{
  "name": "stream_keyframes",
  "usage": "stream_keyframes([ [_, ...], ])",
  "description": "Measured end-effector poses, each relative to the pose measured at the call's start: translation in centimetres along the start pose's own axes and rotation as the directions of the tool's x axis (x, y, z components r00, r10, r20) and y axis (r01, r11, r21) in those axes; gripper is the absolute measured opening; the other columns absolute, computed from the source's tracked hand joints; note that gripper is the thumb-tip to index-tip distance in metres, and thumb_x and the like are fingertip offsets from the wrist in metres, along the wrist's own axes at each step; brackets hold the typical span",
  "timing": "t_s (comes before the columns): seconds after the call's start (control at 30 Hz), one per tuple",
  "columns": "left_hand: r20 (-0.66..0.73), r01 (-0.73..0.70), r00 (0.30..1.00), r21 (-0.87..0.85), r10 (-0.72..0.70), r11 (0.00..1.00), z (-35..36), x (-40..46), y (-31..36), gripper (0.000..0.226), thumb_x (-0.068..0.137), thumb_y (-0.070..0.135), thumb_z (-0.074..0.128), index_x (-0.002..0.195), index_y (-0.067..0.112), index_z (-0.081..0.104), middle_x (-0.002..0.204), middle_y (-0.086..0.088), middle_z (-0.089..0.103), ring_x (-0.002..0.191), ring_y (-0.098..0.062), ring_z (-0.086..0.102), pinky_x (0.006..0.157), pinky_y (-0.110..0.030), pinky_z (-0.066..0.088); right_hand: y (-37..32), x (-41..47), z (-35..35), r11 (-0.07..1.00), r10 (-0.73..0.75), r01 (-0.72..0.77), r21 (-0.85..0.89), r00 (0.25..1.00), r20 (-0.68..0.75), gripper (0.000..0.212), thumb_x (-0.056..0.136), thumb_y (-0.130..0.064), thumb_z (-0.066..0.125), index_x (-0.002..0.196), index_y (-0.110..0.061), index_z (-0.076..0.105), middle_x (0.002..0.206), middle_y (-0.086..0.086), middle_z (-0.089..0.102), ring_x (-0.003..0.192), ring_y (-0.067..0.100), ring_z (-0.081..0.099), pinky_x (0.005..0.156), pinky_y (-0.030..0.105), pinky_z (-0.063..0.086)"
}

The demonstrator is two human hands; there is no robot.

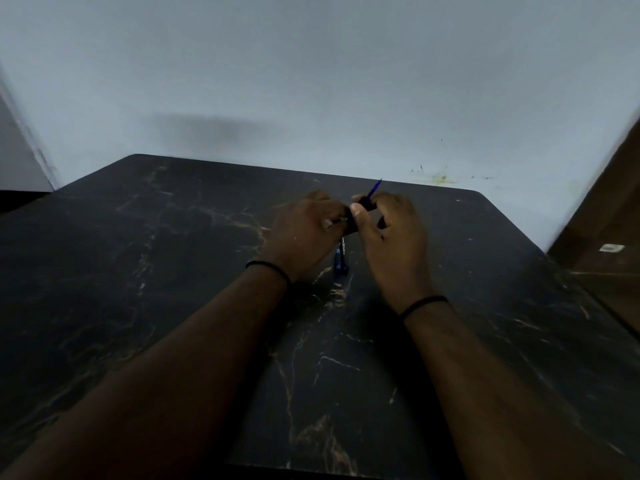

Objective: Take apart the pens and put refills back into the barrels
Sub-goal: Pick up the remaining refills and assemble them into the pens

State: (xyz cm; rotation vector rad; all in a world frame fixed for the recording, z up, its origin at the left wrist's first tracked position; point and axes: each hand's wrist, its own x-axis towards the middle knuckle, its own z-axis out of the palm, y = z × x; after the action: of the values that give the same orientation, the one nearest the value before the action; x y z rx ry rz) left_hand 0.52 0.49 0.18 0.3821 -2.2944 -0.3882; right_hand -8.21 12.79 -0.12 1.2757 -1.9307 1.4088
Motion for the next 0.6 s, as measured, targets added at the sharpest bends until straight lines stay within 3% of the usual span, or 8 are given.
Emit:
stream_keyframes([
  [0.07,-0.001,0.031,1.000,-0.055,-0.031,0.998,-0.1,0.1,0.0,0.016,0.082,0.045,0.072,0.084,0.029,0.073,0.083,0.005,0.062,0.072,-0.012,0.057,0.060,-0.027,0.044,-0.1,0.0,-0.1,0.999,0.021,-0.017,0.046,0.997,-0.078,0.021,0.097,-0.029,0.059,0.098,-0.010,0.068,0.087,-0.006,0.054,0.077,0.009,0.046,0.065,0.018,0.034],
  [0.17,0.045,0.109,0.993,-0.023,-0.108,0.994,-0.1,0.3,-0.5,0.023,0.076,0.051,0.075,0.068,0.032,0.064,0.080,0.007,0.063,0.072,-0.009,0.057,0.059,-0.025,0.041,-0.3,0.1,-0.4,0.994,0.077,-0.059,0.097,0.979,-0.187,0.020,0.099,-0.027,0.056,0.092,-0.010,0.064,0.081,-0.004,0.052,0.066,0.008,0.042,0.060,0.013,0.031],
  [0.27,0.094,0.193,0.976,0.040,-0.196,0.980,-0.1,0.1,-1.5,0.041,0.075,0.055,0.076,0.063,0.017,0.064,0.064,0.002,0.065,0.057,-0.012,0.059,0.050,-0.024,0.041,-0.2,0.1,-0.6,0.992,0.104,-0.088,0.090,0.977,-0.188,0.018,0.100,-0.023,0.055,0.092,-0.009,0.062,0.081,-0.003,0.051,0.066,0.008,0.042,0.060,0.010,0.031],
  [0.37,0.203,0.230,0.949,0.078,-0.241,0.970,-0.2,0.2,-2.1,0.050,0.074,0.058,0.075,0.068,0.010,0.064,0.064,-0.005,0.066,0.053,-0.015,0.054,0.055,-0.032,0.049,-0.1,0.0,-0.6,0.991,0.120,-0.108,0.081,0.979,-0.165,0.016,0.100,-0.023,0.055,0.090,-0.011,0.059,0.082,-0.001,0.052,0.067,0.005,0.041,0.060,0.009,0.032],
  [0.6,0.336,0.278,0.902,0.032,-0.273,0.960,-0.6,0.1,-2.6,0.034,0.069,0.047,0.084,0.067,0.017,0.067,0.064,0.005,0.068,0.059,-0.007,0.060,0.054,-0.023,0.045,0.1,0.1,-0.5,0.990,0.126,-0.114,0.082,0.978,-0.166,0.016,0.100,-0.025,0.054,0.085,-0.019,0.052,0.077,-0.005,0.047,0.066,0.008,0.040,0.058,0.011,0.029],
])
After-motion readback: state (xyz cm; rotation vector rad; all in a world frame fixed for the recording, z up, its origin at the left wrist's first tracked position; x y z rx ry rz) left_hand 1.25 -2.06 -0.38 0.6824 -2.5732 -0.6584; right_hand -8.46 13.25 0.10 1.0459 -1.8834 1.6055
